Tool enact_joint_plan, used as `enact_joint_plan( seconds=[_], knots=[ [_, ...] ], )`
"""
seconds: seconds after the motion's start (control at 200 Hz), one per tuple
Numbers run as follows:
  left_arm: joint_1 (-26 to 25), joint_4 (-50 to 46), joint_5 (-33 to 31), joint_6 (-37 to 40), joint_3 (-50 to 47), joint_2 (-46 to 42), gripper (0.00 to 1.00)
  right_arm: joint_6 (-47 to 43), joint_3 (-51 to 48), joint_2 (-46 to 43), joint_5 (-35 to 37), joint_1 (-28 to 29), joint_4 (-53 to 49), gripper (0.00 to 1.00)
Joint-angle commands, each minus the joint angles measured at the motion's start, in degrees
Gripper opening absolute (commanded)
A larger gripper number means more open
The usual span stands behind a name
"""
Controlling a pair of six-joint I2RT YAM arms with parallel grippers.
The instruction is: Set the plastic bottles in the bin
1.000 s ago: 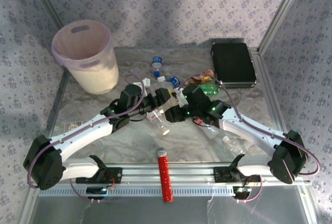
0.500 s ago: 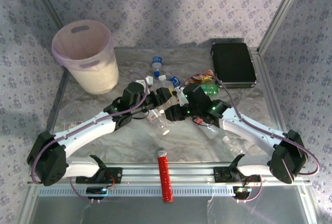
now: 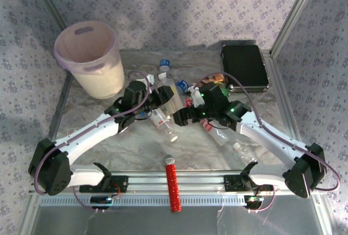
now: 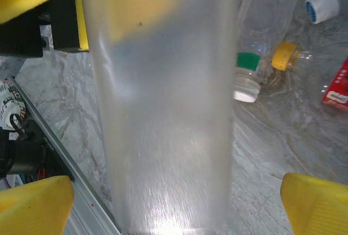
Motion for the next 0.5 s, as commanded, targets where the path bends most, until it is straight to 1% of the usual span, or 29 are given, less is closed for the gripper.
enact_joint_plan(
  seconds=[0.0,0.17,0.225,0.345,0.5],
  knots=[
    [2.2,-4.3,1.0,5.2,5.4,-0.7,0.54,-1.3,1.8,-3.4,-0.1,-2.2,-5.0,0.99],
    [5.2,-14.3,0.7,13.6,15.5,0.0,0.54,0.1,-1.0,-8.8,2.1,-5.5,-7.4,0.99],
    [6.2,-17.5,0.7,16.2,19.5,0.6,0.54,1.1,-2.3,-10.4,1.8,-7.2,-10.2,0.99],
    [10.5,-24.3,3.3,21.0,28.4,2.2,0.54,1.8,-5.4,-13.5,0.6,-10.8,-14.4,0.99],
    [15.9,-32.2,1.7,27.5,39.4,3.6,0.54,1.1,-7.4,-17.6,0.8,-13.2,-19.1,0.99]
  ],
)
